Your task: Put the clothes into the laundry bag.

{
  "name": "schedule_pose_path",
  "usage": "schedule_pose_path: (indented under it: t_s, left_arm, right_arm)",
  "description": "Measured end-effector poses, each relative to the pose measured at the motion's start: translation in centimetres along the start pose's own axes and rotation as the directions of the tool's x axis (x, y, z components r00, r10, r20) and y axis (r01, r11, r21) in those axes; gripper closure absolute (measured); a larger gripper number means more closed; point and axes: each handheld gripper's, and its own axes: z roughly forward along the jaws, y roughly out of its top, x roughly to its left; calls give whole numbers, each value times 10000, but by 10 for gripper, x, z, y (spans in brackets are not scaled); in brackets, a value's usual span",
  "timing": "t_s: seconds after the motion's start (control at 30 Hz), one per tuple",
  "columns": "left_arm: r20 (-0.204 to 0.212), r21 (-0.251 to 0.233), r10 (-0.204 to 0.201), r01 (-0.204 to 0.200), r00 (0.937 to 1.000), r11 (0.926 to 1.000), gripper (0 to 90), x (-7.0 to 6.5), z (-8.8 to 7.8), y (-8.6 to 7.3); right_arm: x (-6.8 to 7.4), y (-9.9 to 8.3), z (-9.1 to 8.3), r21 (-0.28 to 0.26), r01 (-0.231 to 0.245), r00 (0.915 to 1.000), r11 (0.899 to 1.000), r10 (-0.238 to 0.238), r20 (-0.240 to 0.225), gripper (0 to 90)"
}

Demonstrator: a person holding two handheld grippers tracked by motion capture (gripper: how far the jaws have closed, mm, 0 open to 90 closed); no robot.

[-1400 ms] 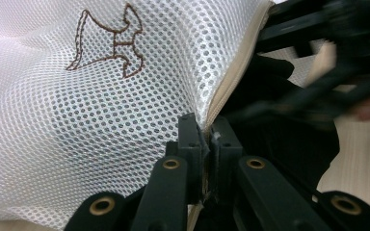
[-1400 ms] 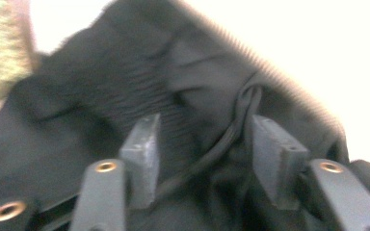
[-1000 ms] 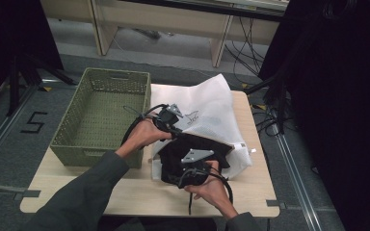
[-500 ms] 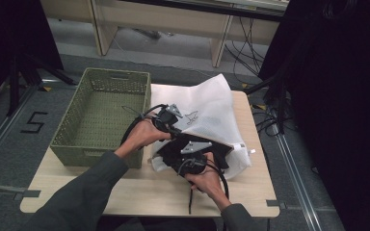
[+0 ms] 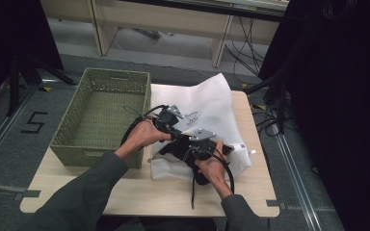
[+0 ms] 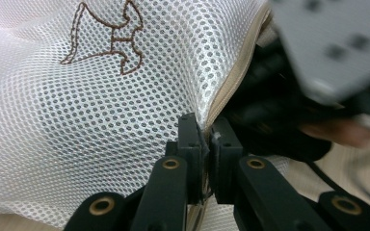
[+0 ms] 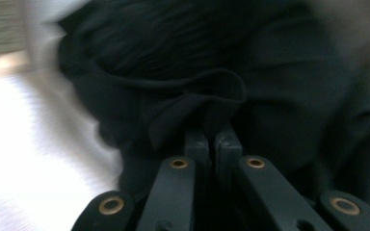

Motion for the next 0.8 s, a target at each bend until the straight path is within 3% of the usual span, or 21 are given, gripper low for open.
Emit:
schedule_pose_path:
  t_s: [0.03, 0.07, 0.2, 0.23, 0.27, 0.3, 0.33, 0.37, 0.4, 0.43, 0.47, 0.6, 0.63, 0.67, 0.7, 0.73, 0.77, 0.8]
  left_arm:
    - [18, -49, -71, 71, 10000, 10000, 850, -1, 1, 0]
    - [25, 16, -66, 66, 10000, 10000, 850, -1, 0, 0]
    - [-77, 205, 174, -173, 9998, 9996, 848, 1, 0, 0]
    - [-88, 208, 106, -104, 9999, 9997, 847, 1, 0, -1]
    - [-78, 23, -172, 172, 9998, 9998, 847, 0, 1, -2]
    - [-47, -33, -112, 112, 9999, 9999, 847, 1, 1, -2]
    - [-41, -157, -316, 315, 9995, 9994, 846, 0, 2, -3]
    - [-37, -237, -361, 360, 9993, 9991, 845, 0, 2, -3]
    - [-34, 0, -30, 30, 10000, 10000, 844, 2, 1, -3]
    - [-44, -69, -66, 66, 10000, 10000, 843, 2, 1, -3]
    - [-58, -113, -299, 298, 9995, 9995, 843, 1, 2, -3]
    - [-28, 14, -58, 58, 10000, 10000, 841, 2, 3, -2]
    - [-40, -77, -182, 182, 9998, 9998, 840, 1, 4, -2]
    - [-53, -33, -169, 169, 9998, 9999, 840, 1, 4, -2]
    - [-63, -2, -136, 136, 9999, 9999, 840, 1, 4, -2]
    - [-82, -6, -130, 130, 9999, 9999, 839, 1, 5, -1]
    - [-99, 26, -102, 102, 9999, 9999, 839, 0, 5, -1]
    - [-101, 14, -123, 123, 9999, 9999, 839, 0, 5, -1]
  right_arm:
    - [-5, 2, 5, -35, 232, 9995, 9997, -231, 214, 884]
    - [-5, 2, 9, -67, -178, 9985, 9998, 182, 521, 884]
    - [-10, 5, 25, -136, -110, 9954, 9998, 122, 951, 880]
    - [-8, 5, 26, -114, -473, 9945, 9988, 482, 934, 869]
    - [-7, 5, 26, -144, -497, 9952, 9987, 507, 840, 843]
    - [-7, 5, 24, -165, -649, 9949, 9978, 660, 757, 797]
    - [-10, 5, 21, -286, -647, 9962, 9975, 662, 570, 694]
    - [-8, 4, 16, 1, -1047, 9942, 9945, 1046, 260, 651]
    - [-6, 3, 12, 46, -1120, 9936, 9937, 1119, 156, 615]
    - [-6, 2, 6, 161, -857, 9963, 9962, 857, -39, 559]
    - [-5, 1, 1, 321, -967, 9947, 9948, 977, -312, 508]
    - [1, -13, -33, 386, -1031, 9886, 9939, 1067, -1064, 412]
    - [4, -20, -41, 227, -1164, 9862, 9929, 1182, -1161, 410]
    - [3, -24, -48, 500, -1020, 9863, 9935, 1076, -1249, 396]
    - [6, -32, -52, 401, -994, 9879, 9942, 1034, -1159, 379]
    - [8, -38, -58, 909, -929, 9862, 9915, 1042, -1285, 376]
    - [8, -44, -59, 858, -809, 9890, 9930, 907, -1168, 366]
    - [8, -48, -64, 1384, -816, 9861, 9870, 1001, -1325, 357]
